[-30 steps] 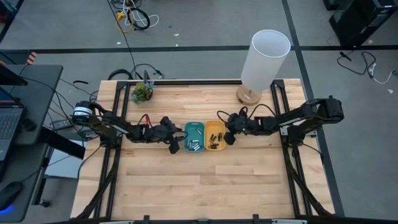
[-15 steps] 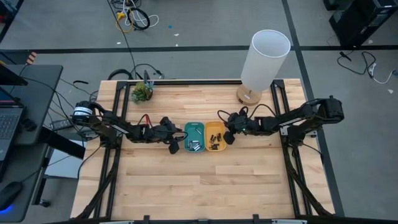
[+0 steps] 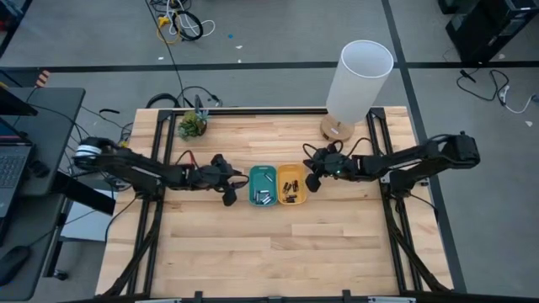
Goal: Sort batteries
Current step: Return to Home Position
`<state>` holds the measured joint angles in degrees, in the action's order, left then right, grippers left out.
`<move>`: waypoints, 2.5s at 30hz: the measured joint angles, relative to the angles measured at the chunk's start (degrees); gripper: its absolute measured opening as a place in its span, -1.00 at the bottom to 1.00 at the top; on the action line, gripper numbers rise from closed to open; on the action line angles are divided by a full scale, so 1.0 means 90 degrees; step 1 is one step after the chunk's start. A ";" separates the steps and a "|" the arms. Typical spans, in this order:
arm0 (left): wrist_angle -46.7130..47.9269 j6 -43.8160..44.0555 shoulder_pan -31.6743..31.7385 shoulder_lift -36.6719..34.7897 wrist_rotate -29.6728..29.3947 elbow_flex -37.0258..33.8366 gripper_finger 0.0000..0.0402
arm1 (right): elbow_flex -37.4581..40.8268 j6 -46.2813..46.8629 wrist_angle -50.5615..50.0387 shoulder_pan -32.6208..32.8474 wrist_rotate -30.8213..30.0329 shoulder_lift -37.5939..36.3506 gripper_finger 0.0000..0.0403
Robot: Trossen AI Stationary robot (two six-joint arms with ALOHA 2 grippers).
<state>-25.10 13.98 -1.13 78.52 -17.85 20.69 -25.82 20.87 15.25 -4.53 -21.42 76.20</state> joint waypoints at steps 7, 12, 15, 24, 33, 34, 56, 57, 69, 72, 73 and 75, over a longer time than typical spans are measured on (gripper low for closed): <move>0.1226 -0.0042 0.0000 -0.1385 -0.0002 0.0005 -0.02 | 0.0000 -0.0112 -0.0611 0.0031 -0.0053 -0.0947 -1.00; 0.1863 -0.0076 -0.0010 -0.2407 -0.0005 0.0002 -0.02 | 0.0000 -0.0304 -0.1125 0.0369 -0.0050 -0.1785 -1.00; 0.1815 -0.0357 -0.0057 -0.2996 -0.0008 0.0002 -0.02 | 0.0000 -0.0549 -0.1159 0.0625 -0.0032 -0.2285 -1.00; 0.1487 -0.0695 -0.0095 -0.4363 -0.0017 0.0002 -0.02 | 0.0000 -0.0994 -0.1279 0.1429 0.0009 -0.3561 -1.00; 0.2273 -0.0490 -0.0193 -0.5220 0.0006 0.0002 -0.34 | 0.0000 -0.1528 -0.1590 0.2147 -0.0012 -0.4635 -1.00; 0.2355 -0.0474 -0.0249 -0.5274 0.0007 0.0002 -0.41 | 0.0000 -0.1560 -0.1654 0.2203 -0.0051 -0.4710 -1.00; 0.2446 -0.1509 -0.0463 -0.5491 -0.0537 0.0002 -0.95 | 0.0000 -0.3005 -0.1357 0.2573 -0.0664 -0.5288 -1.00; 0.2390 -0.1540 -0.0385 -0.5493 -0.0534 0.0002 -0.95 | 0.0000 -0.3013 -0.1544 0.2573 -0.0665 -0.5383 -1.00; 0.1035 -0.1525 0.0355 -0.5481 0.0321 -0.0884 -0.95 | 0.0892 -0.2842 -0.1647 0.2573 -0.0952 -0.6577 -1.00; 0.0950 -0.1480 0.0523 -0.5481 0.0416 -0.0998 -0.95 | 0.1143 -0.2842 -0.1523 0.2574 -0.0953 -0.6882 -1.00; 0.0961 -0.1456 0.0573 -0.5481 0.0440 -0.0998 -0.95 | 0.1188 -0.2842 -0.1518 0.2573 -0.0953 -0.6983 -1.00; 0.1062 -0.1386 0.0663 -0.5478 0.0455 -0.0998 -0.95 | 0.1259 -0.2845 -0.1529 0.2574 -0.0952 -0.7200 -1.00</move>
<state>-15.54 1.50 4.84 29.21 -13.75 11.70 -14.49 -4.74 1.49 18.63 -29.99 11.40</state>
